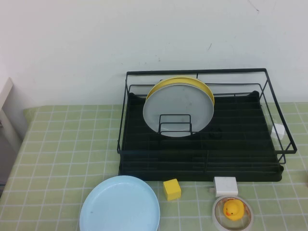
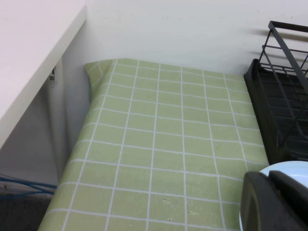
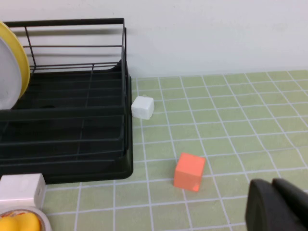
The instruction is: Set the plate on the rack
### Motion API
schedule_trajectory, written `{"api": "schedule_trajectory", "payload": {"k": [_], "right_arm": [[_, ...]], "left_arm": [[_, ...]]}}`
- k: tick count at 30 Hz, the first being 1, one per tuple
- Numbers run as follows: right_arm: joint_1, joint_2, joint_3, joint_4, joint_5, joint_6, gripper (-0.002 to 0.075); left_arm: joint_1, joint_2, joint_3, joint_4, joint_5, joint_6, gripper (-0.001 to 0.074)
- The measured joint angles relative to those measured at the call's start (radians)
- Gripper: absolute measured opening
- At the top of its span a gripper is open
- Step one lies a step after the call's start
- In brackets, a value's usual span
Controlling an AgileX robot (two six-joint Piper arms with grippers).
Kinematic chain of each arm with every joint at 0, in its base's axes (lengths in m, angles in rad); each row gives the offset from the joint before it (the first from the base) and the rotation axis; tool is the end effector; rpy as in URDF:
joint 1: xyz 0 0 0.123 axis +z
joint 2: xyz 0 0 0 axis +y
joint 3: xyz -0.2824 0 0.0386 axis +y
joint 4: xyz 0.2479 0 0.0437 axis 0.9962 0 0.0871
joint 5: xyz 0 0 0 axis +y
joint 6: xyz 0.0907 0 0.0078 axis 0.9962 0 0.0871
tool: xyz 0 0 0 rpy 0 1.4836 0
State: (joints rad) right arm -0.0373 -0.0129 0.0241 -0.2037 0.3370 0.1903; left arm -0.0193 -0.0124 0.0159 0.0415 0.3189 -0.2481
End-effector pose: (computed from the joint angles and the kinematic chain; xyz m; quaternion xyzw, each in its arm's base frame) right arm 0.0531 -0.0081 0.1759 0.0343 0.7902 -0.0386 0.6107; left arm 0.0537 0.0002 0.1796 -0.0782 0.7812 -0.0654 0.6159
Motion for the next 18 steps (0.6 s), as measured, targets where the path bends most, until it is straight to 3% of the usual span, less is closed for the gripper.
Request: {"api": "schedule_trajectory", "payload": {"k": [18], "right_arm": [[0.0,0.0,-0.001,-0.002,0.0,0.0,-0.0002]], "left_arm": [[0.0,0.0,0.0,0.015,0.0,0.003,-0.0002]]}}
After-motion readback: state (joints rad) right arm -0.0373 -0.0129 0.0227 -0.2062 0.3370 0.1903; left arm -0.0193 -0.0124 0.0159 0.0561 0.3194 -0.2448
